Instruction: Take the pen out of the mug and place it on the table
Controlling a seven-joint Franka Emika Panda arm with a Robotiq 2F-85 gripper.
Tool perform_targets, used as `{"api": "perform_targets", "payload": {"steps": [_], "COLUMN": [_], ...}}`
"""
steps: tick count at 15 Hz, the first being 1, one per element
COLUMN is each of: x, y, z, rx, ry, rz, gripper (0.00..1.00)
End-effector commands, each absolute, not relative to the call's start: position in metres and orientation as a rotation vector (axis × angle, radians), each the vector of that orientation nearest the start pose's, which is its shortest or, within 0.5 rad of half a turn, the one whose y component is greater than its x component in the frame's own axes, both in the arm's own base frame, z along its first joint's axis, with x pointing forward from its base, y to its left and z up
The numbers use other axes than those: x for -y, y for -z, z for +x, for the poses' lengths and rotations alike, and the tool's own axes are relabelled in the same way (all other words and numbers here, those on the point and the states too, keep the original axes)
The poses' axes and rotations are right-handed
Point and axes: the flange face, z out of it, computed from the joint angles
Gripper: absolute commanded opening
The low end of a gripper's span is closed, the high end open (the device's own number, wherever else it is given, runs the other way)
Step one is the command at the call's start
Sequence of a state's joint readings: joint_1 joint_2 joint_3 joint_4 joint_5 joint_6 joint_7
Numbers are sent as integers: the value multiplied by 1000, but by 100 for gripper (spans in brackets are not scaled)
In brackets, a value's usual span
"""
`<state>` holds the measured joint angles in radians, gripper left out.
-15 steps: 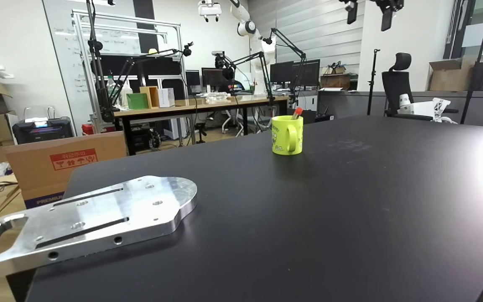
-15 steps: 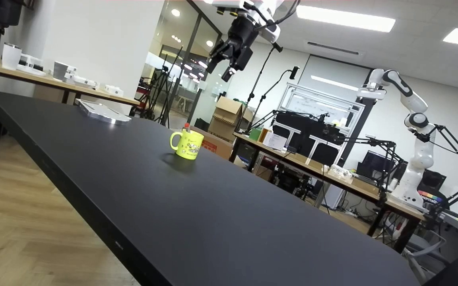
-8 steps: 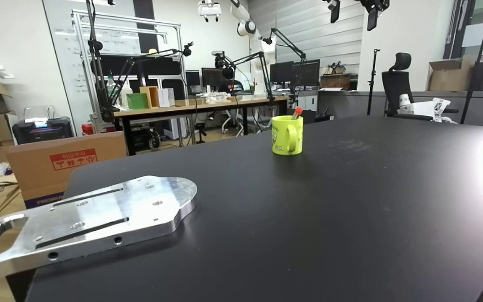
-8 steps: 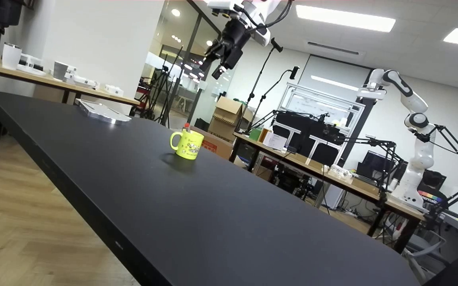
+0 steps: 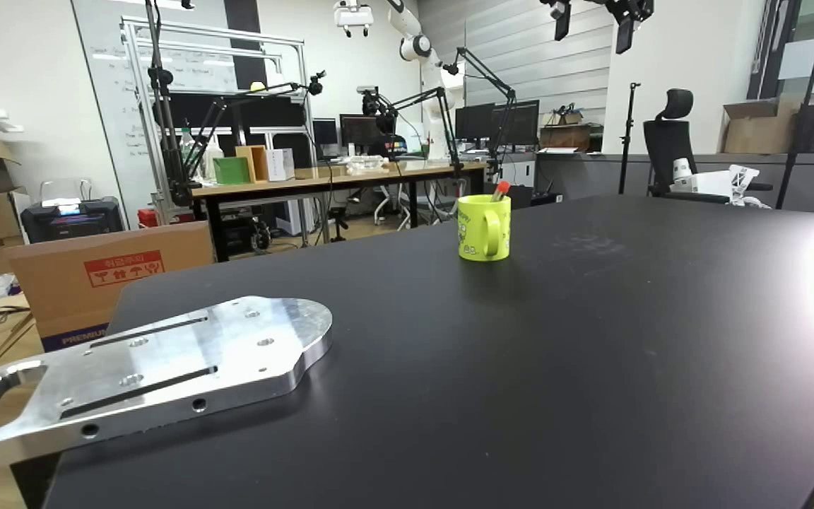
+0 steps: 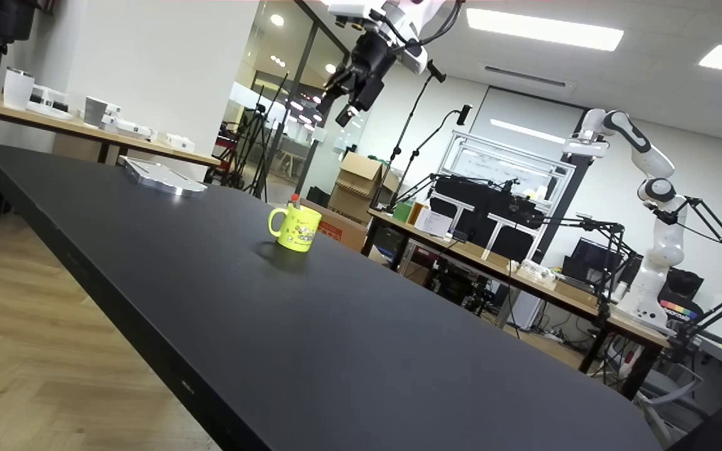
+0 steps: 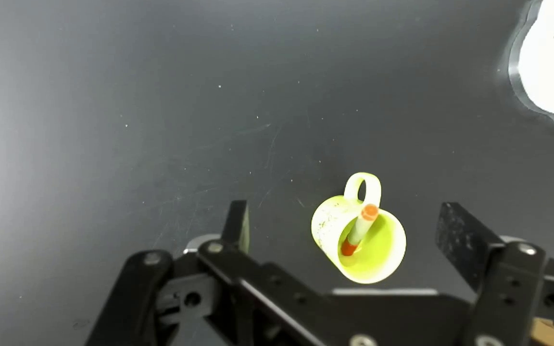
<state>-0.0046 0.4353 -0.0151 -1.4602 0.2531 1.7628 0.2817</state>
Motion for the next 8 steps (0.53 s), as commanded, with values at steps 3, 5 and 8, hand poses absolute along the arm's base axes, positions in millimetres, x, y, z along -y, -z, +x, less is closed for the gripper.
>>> {"api": "perform_targets", "payload": {"steps": [3,5,8], "x": [-4,-5,-16], "y": [-389,-372,-342], "z": [731,747,766], "rx": [-589,-590,-595], "ry": [-213,-210,-220], "rz": [-2815,-2791,-2710], "gripper": [100,100,100]}}
